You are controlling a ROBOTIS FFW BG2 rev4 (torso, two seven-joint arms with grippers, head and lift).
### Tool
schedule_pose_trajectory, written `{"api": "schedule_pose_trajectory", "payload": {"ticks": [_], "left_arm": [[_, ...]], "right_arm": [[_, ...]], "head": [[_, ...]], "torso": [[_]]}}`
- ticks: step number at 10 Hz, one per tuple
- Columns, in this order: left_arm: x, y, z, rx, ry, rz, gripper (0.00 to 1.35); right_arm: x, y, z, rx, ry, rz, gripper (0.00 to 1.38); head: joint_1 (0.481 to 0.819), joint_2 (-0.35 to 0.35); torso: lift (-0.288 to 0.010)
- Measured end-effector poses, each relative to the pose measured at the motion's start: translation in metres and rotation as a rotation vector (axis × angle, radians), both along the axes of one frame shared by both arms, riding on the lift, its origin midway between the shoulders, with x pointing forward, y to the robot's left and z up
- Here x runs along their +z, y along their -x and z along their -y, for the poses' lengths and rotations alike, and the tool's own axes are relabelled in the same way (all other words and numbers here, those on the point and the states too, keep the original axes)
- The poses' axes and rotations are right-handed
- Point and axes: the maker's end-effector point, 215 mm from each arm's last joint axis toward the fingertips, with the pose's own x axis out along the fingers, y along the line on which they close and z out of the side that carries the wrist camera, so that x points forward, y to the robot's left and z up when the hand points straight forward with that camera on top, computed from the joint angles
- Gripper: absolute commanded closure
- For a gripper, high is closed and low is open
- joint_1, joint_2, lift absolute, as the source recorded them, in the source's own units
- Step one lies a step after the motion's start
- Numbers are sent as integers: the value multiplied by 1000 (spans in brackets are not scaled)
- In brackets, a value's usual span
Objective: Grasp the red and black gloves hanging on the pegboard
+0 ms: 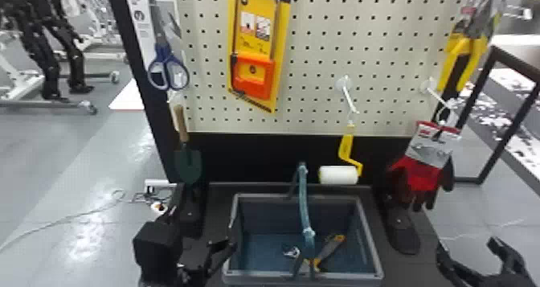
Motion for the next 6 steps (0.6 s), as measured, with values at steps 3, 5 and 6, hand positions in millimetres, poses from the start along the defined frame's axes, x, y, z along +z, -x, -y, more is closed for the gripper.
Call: {"api": "schedule_pose_trajectory", "payload": {"ticks": [3,5,6], "left_arm": [[1,-1,0,-1,0,2,133],[2,-1,0,-2,-2,5,133],[2,-1,0,-2,-2,4,133]], "right_arm": [[-2,-10,-2,13,-26,-23,306],[4,-27,-9,51,-63,-27,300],[11,-37,-7,73,-65,-21,300]], "head": [[549,0],[549,0],[549,0]], "torso": [[-100],[-100],[-100]]}}
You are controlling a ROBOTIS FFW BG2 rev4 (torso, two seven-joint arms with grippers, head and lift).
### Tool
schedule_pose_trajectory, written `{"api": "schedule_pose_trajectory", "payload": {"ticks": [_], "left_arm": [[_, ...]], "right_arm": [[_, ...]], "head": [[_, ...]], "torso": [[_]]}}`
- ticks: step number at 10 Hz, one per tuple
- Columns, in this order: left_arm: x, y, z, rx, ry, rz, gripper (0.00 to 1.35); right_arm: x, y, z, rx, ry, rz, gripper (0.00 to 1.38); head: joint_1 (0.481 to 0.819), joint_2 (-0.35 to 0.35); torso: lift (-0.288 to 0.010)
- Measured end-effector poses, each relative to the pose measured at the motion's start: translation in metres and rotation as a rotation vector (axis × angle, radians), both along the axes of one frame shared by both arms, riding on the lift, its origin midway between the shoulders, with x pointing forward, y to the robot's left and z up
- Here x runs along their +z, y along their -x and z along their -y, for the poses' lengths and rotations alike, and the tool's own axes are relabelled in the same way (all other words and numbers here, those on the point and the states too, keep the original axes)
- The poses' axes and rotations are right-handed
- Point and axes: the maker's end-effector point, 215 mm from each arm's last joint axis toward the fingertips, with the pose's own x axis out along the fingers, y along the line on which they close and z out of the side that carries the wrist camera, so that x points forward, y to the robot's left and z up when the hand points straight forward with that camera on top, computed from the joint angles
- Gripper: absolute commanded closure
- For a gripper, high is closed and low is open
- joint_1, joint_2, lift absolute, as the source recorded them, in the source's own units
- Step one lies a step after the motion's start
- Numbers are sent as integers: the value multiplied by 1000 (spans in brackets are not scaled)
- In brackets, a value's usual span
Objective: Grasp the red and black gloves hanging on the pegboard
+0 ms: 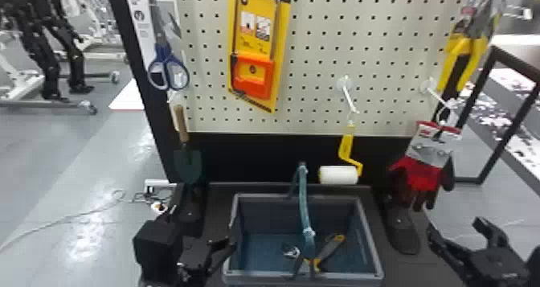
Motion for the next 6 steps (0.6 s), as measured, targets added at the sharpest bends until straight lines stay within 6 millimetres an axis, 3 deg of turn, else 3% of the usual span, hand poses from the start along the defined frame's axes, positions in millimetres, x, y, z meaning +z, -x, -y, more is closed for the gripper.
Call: {"api": "schedule_pose_trajectory", "payload": {"ticks": [3,6], "left_arm": [[1,-1,-2,2,-1,3,133],[3,-3,0,-1,-2,5,133]], "right_arm": [[22,-37,3,140,5,-13,298],[51,-72,38,183,32,-34,288]], "head": [[549,0],[549,0]], "torso": [[-100],[-100]]}}
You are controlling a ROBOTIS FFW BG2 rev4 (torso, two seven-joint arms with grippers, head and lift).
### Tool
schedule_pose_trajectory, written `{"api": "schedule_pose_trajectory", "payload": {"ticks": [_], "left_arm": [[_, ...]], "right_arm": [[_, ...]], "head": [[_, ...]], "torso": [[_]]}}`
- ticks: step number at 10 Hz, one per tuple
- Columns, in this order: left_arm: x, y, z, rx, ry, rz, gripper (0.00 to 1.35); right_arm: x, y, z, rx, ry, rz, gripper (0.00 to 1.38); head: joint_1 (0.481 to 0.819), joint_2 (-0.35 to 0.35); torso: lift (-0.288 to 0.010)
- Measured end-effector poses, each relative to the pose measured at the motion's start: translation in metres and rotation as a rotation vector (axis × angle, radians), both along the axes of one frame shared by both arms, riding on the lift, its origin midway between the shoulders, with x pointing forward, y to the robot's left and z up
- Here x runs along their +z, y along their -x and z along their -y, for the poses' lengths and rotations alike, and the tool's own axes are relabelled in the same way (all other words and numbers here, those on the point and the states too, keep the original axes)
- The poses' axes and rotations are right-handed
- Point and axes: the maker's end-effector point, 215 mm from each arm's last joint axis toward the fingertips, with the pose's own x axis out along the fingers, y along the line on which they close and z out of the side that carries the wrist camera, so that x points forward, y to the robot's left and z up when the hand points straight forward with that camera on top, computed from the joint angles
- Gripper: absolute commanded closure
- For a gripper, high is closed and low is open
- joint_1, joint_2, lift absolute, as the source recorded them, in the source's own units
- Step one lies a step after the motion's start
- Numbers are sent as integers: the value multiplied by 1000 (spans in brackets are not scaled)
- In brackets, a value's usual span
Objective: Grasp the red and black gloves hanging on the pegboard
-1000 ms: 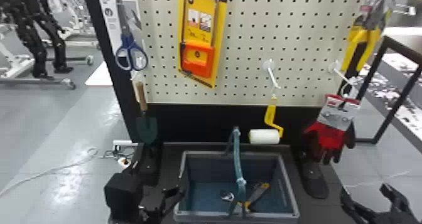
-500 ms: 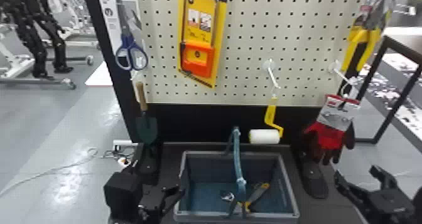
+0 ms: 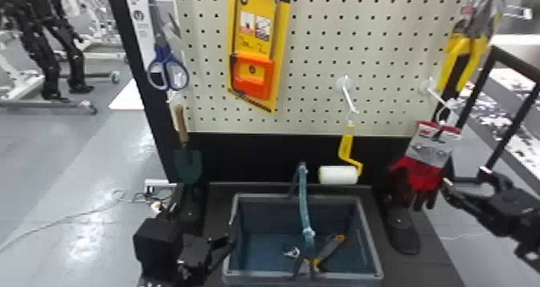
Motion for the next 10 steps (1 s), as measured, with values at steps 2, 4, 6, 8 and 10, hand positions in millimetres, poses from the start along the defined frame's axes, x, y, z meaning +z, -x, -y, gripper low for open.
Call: {"api": "schedule_pose_trajectory", "payload": {"ticks": [2,4,6,8,10], "left_arm": [[-1,0,1,-1,1,-3,133],[-2,0,5,-8,4,-5,133],[-4,0,9,-16,7,-9,133],[-5,0,12,-23,11,-11,133],[-4,0,14,-26,13,-7,133]], "right_arm": [[13,-17,12,27,-18,-24,272],[26,-36,0,101,-81,-62,249],[35,-47,-16,156,-101,-93,234],[31,-52,-34,191,-131,-113,237],[32,-58,-48,205,-134,-101,829]], "head": [[549,0],[549,0],[549,0],[549,0],[549,0]], "torso": [[-100],[-100],[-100],[-100],[-100]]}}
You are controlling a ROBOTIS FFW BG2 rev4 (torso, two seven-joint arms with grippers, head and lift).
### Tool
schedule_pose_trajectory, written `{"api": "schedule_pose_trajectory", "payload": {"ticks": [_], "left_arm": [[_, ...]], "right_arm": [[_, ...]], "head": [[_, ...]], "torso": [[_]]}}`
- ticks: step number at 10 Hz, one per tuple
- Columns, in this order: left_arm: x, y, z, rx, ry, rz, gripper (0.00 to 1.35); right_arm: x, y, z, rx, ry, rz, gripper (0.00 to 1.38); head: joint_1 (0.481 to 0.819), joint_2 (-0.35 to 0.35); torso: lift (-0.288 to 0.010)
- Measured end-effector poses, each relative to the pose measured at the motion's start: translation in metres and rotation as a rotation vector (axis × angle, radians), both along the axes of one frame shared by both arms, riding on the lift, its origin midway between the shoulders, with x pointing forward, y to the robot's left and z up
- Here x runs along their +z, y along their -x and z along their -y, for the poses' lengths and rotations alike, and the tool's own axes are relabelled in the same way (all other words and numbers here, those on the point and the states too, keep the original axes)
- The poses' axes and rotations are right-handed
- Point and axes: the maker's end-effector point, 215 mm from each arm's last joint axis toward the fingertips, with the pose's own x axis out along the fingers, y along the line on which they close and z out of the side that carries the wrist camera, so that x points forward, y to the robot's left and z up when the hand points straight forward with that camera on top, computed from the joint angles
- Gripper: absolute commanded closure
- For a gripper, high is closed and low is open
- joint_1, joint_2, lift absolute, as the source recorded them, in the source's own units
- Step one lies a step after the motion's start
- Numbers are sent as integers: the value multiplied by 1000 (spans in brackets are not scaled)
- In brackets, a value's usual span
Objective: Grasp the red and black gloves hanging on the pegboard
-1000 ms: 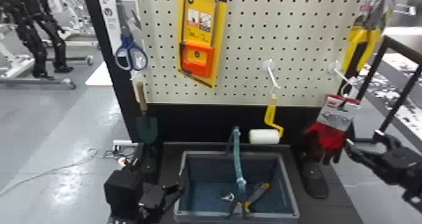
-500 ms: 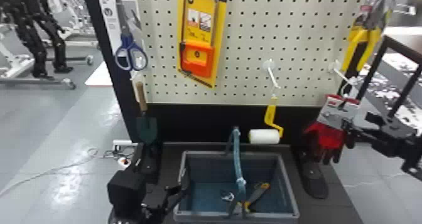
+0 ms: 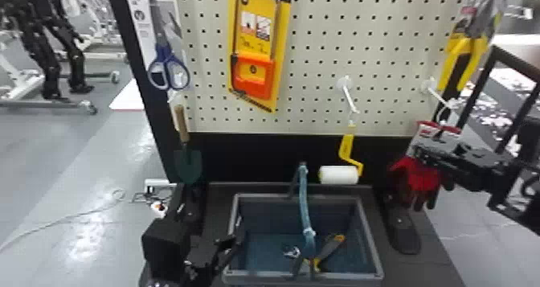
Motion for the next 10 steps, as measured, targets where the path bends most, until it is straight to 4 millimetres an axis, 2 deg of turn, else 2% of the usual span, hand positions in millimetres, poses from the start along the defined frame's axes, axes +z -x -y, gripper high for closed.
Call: {"api": "schedule_pose_trajectory", "payload": {"ticks": [1,2,10], "left_arm": [[0,0,0,0,1,0,133],[-1,1,0,0,2,-3,133],[0,1,1,0,5,1,139]], "right_arm": [[2,-2,-1,-2,-3,10,1104],[2,-2,-1,-2,-4,11,1297],[-1,1,-3,4,-13,21,1289]], "head": [[549,0],[549,0],[549,0]], "torso": [[-100],[-100],[-100]]}}
